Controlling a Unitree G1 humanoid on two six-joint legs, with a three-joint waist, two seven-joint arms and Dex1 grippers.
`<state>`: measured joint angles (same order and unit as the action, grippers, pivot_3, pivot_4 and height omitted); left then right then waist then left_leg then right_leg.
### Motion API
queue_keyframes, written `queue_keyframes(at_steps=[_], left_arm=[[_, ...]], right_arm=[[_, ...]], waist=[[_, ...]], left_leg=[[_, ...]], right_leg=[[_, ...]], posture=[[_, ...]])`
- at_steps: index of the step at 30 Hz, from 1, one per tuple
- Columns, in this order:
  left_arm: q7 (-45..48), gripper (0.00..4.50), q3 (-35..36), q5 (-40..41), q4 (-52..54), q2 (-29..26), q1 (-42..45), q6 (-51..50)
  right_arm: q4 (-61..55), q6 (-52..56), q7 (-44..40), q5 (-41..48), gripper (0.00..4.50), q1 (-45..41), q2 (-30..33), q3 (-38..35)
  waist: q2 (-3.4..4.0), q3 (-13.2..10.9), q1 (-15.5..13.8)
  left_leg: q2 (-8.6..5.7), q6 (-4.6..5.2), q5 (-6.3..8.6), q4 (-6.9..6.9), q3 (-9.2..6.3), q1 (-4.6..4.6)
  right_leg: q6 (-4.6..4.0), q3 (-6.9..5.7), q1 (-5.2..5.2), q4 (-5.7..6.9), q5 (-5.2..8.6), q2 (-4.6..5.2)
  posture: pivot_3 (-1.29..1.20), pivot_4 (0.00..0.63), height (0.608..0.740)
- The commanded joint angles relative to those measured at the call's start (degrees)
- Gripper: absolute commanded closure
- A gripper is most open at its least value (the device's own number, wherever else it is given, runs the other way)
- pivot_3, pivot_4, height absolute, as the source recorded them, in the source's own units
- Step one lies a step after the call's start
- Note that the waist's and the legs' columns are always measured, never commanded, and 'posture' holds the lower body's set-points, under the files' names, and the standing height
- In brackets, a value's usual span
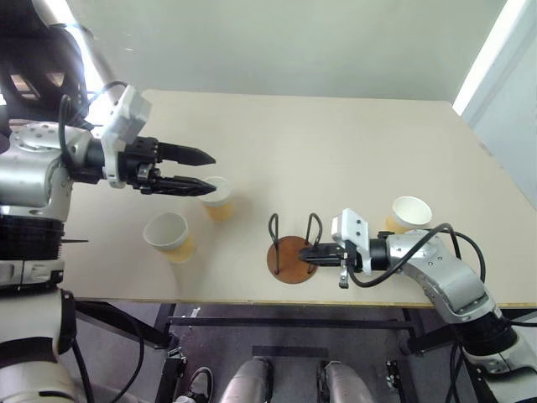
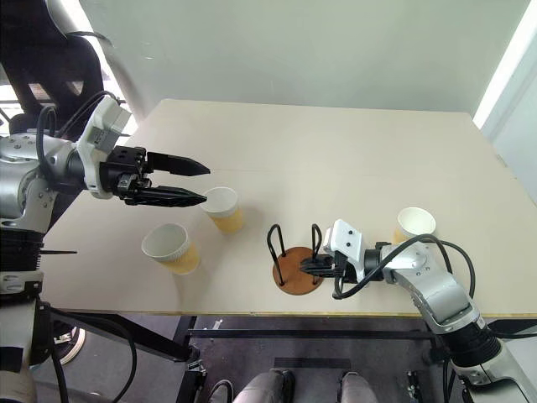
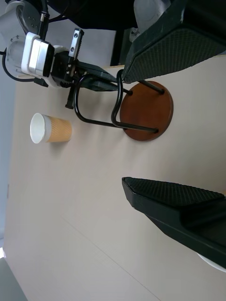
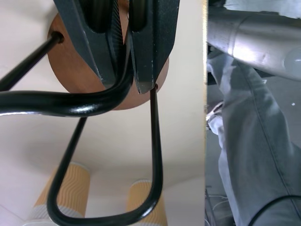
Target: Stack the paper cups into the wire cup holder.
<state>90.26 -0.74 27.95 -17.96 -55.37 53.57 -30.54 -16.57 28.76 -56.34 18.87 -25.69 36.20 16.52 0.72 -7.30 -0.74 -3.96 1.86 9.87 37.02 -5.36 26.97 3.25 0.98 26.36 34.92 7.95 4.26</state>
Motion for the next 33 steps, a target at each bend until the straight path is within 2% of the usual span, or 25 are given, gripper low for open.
queue_keyframes(at_steps=[1,14,17,25,33], left_arm=[[1.27,1.09,1.86,0.50,1.28,-1.36,0.49,-0.03],[1.10,1.09,1.58,0.22,0.82,-1.24,1.09,0.11],[1.06,1.09,1.60,0.19,0.64,-1.16,1.24,0.19],[1.31,1.09,1.49,-0.02,-0.12,-0.88,1.97,0.56],[1.74,1.09,1.35,0.68,0.92,0.20,2.44,0.19]], right_arm=[[-0.13,-1.74,-1.13,-0.46,4.46,-0.80,-0.25,-0.33],[0.84,-0.75,-2.49,0.26,4.46,-1.49,-1.35,-0.56],[1.30,-0.39,-2.57,0.09,3.74,-1.79,-1.27,-0.78],[-0.13,2.07,-3.79,1.44,0.98,-1.99,0.35,-2.05],[-4.90,5.92,-6.39,2.52,0.98,-0.70,9.47,-6.38]], waist=[[0.00,0.00,-0.01],[0.00,0.00,0.00],[0.00,0.00,-0.01],[0.00,0.00,0.00],[-0.01,0.00,-0.10]], left_leg=[[0.00,0.00,0.00,0.00,0.00,0.00],[0.00,0.00,0.00,0.00,0.00,0.01],[0.00,-0.01,0.00,0.00,0.00,0.00],[0.00,-0.01,0.00,-0.01,0.00,0.01],[-0.01,-0.01,0.00,-0.02,0.00,0.03]], right_leg=[[0.00,0.00,0.00,0.00,0.00,0.00],[-0.01,0.00,0.00,-0.01,0.00,0.00],[-0.01,0.00,0.00,0.00,0.00,0.00],[-0.03,-0.01,0.00,-0.01,0.01,0.00],[-0.05,-0.02,-0.01,-0.02,0.03,0.01]], posture=[[0.00,0.150,0.740],[0.00,0.150,0.740],[0.00,0.150,0.740],[0.00,0.150,0.740],[0.00,0.150,0.740]])
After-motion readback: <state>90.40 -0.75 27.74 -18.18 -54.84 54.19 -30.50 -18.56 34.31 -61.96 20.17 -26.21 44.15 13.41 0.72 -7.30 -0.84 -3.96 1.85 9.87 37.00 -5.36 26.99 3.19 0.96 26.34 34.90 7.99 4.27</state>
